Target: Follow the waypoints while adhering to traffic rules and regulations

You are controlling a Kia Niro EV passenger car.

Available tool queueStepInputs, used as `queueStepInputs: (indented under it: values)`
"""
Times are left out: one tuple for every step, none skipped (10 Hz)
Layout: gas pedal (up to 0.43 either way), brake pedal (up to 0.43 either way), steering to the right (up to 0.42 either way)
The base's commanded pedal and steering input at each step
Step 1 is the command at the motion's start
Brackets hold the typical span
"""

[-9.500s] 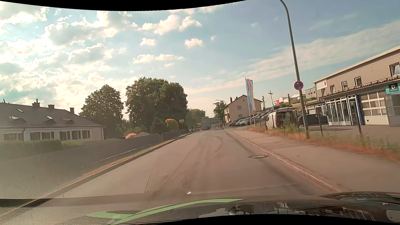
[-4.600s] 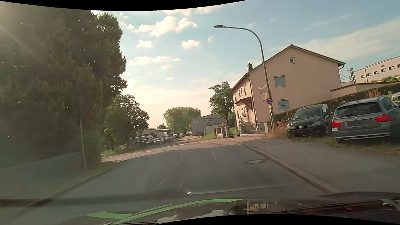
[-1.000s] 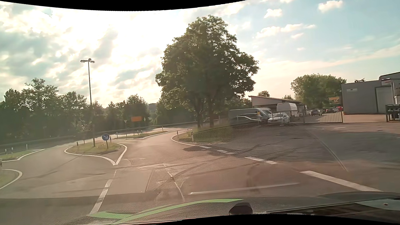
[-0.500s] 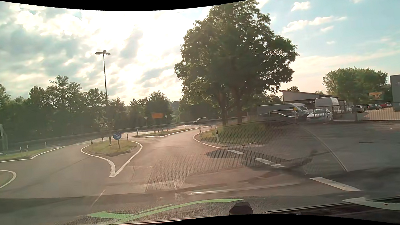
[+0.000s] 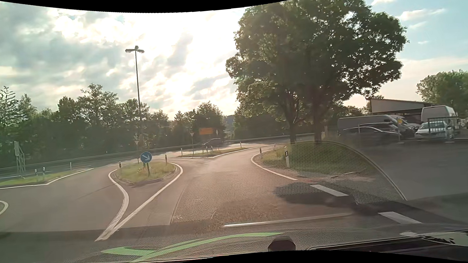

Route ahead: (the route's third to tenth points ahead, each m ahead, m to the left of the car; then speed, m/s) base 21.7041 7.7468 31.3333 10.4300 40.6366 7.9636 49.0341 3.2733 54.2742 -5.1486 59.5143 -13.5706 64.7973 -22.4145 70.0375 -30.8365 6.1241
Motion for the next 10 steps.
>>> queueStepInputs:
  values:
    - [0.047, 0.000, -0.121]
    - [0.047, 0.000, -0.110]
    - [0.047, 0.000, -0.092]
    - [0.047, 0.000, -0.073]
    - [0.067, 0.000, -0.058]
    - [0.067, 0.000, -0.045]
    - [0.059, 0.000, -0.039]
    - [0.059, 0.000, -0.037]
    - [0.059, 0.000, -0.036]
    - [0.047, 0.000, -0.032]
